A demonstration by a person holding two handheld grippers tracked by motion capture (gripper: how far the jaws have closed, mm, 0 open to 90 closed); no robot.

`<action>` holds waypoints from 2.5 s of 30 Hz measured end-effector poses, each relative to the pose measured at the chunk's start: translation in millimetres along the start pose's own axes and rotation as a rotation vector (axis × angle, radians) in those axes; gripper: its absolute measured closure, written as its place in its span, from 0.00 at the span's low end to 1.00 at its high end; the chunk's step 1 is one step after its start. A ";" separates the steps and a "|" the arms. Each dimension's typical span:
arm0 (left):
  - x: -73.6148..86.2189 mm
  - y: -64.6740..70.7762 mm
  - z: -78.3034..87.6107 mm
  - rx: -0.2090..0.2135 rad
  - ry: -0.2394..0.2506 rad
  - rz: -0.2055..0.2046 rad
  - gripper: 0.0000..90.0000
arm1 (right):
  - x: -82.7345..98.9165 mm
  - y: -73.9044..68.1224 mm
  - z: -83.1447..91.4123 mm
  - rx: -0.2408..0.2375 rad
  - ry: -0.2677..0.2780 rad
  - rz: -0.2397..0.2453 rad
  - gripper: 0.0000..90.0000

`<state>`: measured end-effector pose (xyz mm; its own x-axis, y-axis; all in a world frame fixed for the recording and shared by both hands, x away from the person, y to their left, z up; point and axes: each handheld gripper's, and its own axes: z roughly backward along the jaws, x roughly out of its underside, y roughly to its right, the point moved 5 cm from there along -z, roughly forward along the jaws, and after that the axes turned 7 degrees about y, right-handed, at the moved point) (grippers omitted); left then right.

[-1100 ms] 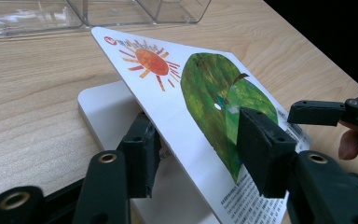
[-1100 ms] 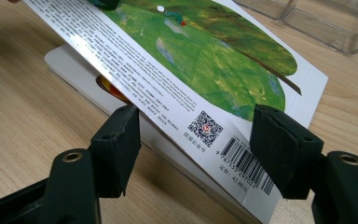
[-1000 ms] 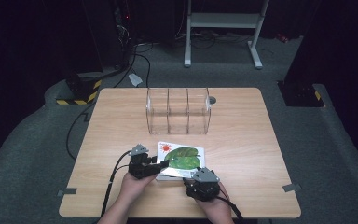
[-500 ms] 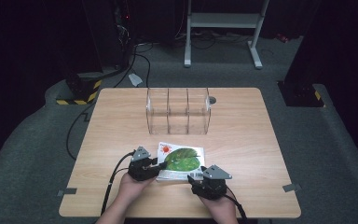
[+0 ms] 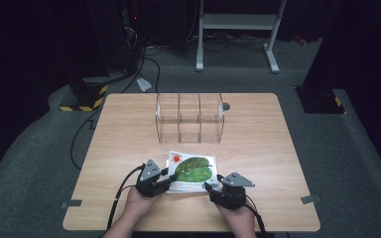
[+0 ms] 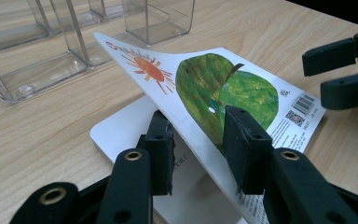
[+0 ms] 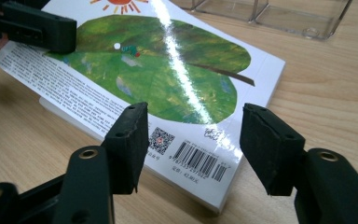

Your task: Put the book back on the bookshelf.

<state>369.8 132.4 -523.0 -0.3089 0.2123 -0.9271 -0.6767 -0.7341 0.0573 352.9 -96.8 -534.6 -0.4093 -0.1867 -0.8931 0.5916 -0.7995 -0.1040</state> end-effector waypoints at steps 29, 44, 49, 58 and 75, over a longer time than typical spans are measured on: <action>-6.3 17.6 16.4 -0.005 0.108 -0.185 0.72 | 0.9 20.0 0.8 0.019 0.023 -0.051 0.45; -8.0 24.9 21.8 0.006 0.153 -0.266 0.73 | -0.1 28.9 -16.1 -0.048 -0.014 -0.182 0.32; -9.0 28.3 24.6 0.014 0.173 -0.295 0.73 | -0.4 26.4 -20.2 -0.091 -0.017 -0.224 0.27; -7.0 28.9 24.6 0.011 0.176 -0.314 0.74 | 0.4 23.8 -25.8 -0.145 -0.047 -0.248 0.22; -2.5 25.1 21.9 0.011 0.147 -0.281 0.75 | -2.1 20.9 -19.7 -0.082 -0.028 -0.192 0.32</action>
<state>339.0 127.6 -511.1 -0.0099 0.3097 -0.9508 -0.7290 -0.6531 -0.2051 379.8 -101.9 -543.4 -0.5389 -0.0520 -0.8408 0.5547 -0.7730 -0.3077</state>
